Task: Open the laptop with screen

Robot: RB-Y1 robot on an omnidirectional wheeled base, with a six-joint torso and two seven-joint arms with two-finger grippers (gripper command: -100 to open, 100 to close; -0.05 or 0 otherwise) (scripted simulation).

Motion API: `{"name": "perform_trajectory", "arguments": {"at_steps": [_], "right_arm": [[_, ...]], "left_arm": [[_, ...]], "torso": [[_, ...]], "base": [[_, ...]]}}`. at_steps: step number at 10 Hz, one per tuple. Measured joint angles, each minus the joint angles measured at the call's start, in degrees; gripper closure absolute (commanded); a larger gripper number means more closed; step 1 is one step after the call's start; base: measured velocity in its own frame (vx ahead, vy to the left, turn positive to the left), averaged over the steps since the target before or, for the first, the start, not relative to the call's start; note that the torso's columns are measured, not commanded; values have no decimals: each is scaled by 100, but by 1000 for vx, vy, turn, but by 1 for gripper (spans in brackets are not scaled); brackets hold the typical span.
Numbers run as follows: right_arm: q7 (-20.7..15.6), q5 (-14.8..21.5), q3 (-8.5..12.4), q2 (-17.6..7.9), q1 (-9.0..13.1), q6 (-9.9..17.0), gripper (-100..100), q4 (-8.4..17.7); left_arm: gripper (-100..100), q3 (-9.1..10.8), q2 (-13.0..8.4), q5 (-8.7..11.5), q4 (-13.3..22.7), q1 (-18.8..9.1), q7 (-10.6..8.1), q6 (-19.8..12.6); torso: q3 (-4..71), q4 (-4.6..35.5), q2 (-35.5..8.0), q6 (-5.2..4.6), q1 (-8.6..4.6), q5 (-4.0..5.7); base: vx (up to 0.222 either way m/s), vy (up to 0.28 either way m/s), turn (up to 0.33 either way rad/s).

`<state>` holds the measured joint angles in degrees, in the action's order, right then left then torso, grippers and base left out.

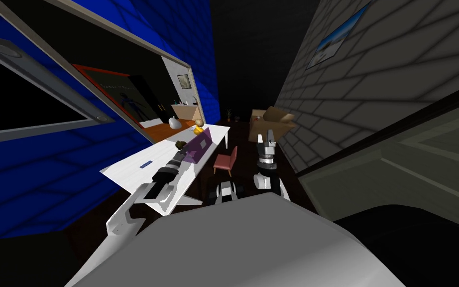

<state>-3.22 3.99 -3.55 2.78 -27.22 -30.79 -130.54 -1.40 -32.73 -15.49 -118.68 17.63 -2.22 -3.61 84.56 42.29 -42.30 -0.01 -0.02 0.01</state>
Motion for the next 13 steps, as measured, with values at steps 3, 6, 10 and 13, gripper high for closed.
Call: {"name": "perform_trajectory", "arguments": {"at_steps": [3, 6, 10, 13], "right_arm": [[0, 0, -1, 0, 2, 0, 0, 0], [0, 0, 0, 0, 2, 1, 0, 1], [0, 0, 0, 0, 2, 0, 0, 0], [0, 0, 0, 0, 1, 0, 0, 0]], "left_arm": [[-100, 81, -142, -21, 298, -127, -5, -65], [-100, 375, -327, 110, 881, -409, -75, 48], [-100, 711, -515, 246, 1472, -593, -150, 187], [-100, 914, -593, 312, 1969, -780, -187, 301]], "torso": [[-15, 7, -27, -4, -2, 0], [2, -1, 3, -1, 7, -2], [2, -1, 2, -2, -2, 1], [-1, 0, -1, 3, 3, -1]], "base": [[-60, -28, -227], [-100, -30, -139], [-77, -29, -184], [-84, -44, -190]]}}
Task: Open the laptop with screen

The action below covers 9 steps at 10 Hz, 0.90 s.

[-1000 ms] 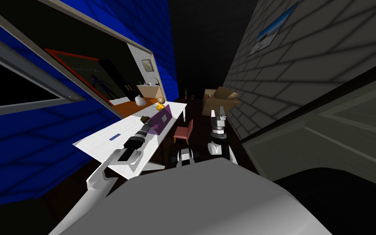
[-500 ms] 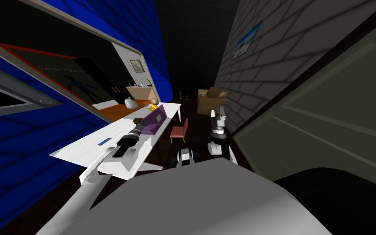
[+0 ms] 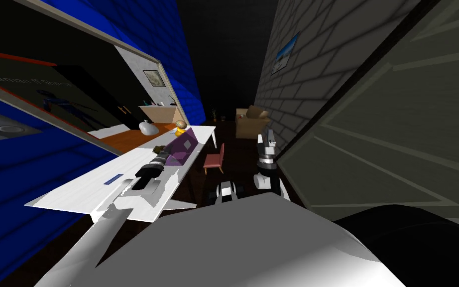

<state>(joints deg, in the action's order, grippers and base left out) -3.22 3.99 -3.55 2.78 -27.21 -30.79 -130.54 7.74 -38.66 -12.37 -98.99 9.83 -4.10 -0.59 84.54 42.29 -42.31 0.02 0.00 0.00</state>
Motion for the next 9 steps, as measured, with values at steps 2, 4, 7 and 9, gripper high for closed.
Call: {"name": "perform_trajectory", "arguments": {"at_steps": [2, 4, 7, 9], "right_arm": [[0, 0, 0, 0, 0, 0, 0, 0], [0, 0, 0, 0, 0, 0, 0, 0], [0, 0, 0, 0, 1, 0, 0, 0], [0, 0, 1, -1, -1, 0, 0, 0]], "left_arm": [[-100, 163, -67, 54, 306, -97, -23, 89], [-100, 326, -155, 121, 593, -206, -64, 142], [-100, 588, -307, 233, 1025, -378, -126, 237], [-100, 666, -328, 254, 1210, -419, -132, 261]], "torso": [[2, -1, 4, 1, 1, 1], [4, -2, 7, 1, 6, -2], [-2, 1, -5, -5, -5, 2], [9, -4, 15, 0, 6, -1]], "base": [[-83, -40, -172], [-71, -41, -171], [-78, -46, -161], [-7, -14, 12]]}}
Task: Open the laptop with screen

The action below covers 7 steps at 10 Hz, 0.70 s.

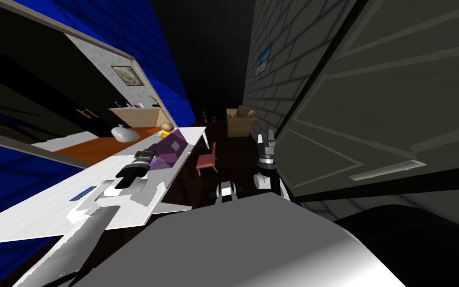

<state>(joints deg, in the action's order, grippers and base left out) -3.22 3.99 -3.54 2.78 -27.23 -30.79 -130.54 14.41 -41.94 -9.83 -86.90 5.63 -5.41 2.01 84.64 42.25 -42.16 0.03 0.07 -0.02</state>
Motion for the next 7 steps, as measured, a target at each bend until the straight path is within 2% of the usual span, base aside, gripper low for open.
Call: {"name": "perform_trajectory", "arguments": {"at_steps": [1, 2, 5, 7], "right_arm": [[0, 0, 0, 0, 0, 0, 0, 0], [0, 0, 0, 0, 0, 0, 0, 0], [0, 0, 1, -1, -2, 0, 0, 0], [0, 0, 1, -1, -2, 0, 0, 0]], "left_arm": [[-100, 0, -21, 7, 117, -37, -9, 39], [100, 0, -22, 8, 133, -41, -10, 52], [100, -246, 85, -87, -299, 83, 41, -54], [100, -379, 182, -156, -664, 212, 80, -149]], "torso": [[5, -2, 6, -3, 3, -1], [1, 0, -1, -3, -1, 0], [7, -14, 13, 2, 10, -14], [5, -24, 10, 1, 14, -24]], "base": [[0, 0, 0], [54, 46, 233], [91, 48, 167], [113, 71, 260]]}}
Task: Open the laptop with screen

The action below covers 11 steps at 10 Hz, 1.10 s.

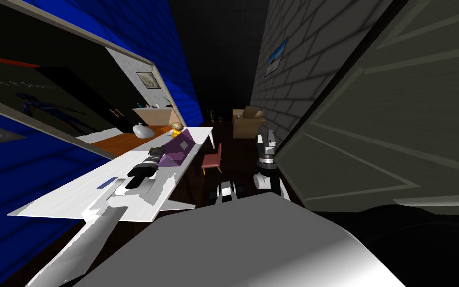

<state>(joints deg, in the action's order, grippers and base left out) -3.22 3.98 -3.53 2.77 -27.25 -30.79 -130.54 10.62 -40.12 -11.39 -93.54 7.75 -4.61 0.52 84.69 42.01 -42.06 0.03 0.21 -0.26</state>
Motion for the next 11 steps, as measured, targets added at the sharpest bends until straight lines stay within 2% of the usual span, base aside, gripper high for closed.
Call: {"name": "perform_trajectory", "arguments": {"at_steps": [1, 2, 3, 4, 5, 7, 9, 11], "right_arm": [[0, 0, 0, 0, 0, 0, 0, 0], [0, 0, 0, 0, 1, 0, 0, 0], [0, 0, 0, 0, 0, 0, 0, 0], [0, 0, 0, 0, 0, 0, 0, 0], [0, 0, 0, 0, 1, 0, 0, 0], [0, 0, 0, 0, 0, 0, 0, 0], [0, 0, 0, 0, 1, 0, 0, 0], [0, 0, 0, 0, 1, 0, 0, 0]], "left_arm": [[100, -113, 84, -60, -170, 89, 34, 24], [100, -172, 155, -101, -394, 180, 65, 3], [100, -259, 202, -138, -718, 317, 86, -97], [100, -436, 197, -157, -922, 342, 83, -190], [100, -505, 233, -181, -1106, 406, 89, -239], [100, -724, 390, -296, -1552, 599, 160, -296], [100, -888, 486, -361, -1868, 740, 190, -307], [100, -1077, 555, -424, -2239, 856, 227, -478]], "torso": [[0, -17, 4, 22, 29, -21], [-1, -15, 0, 4, 28, -23], [-8, -17, -9, 15, 19, -22], [0, -12, 4, 21, 30, -16], [3, -12, 6, 1, 19, -11], [0, -27, 7, 17, 16, -20], [2, -19, 8, 0, 15, -13], [5, -11, 11, -2, -10, 0]], "base": [[94, 53, 166], [79, 47, 228], [122, 58, 343], [100, 33, 170], [104, 39, 241], [111, 38, 238], [73, 36, 173], [93, 21, 172]]}}
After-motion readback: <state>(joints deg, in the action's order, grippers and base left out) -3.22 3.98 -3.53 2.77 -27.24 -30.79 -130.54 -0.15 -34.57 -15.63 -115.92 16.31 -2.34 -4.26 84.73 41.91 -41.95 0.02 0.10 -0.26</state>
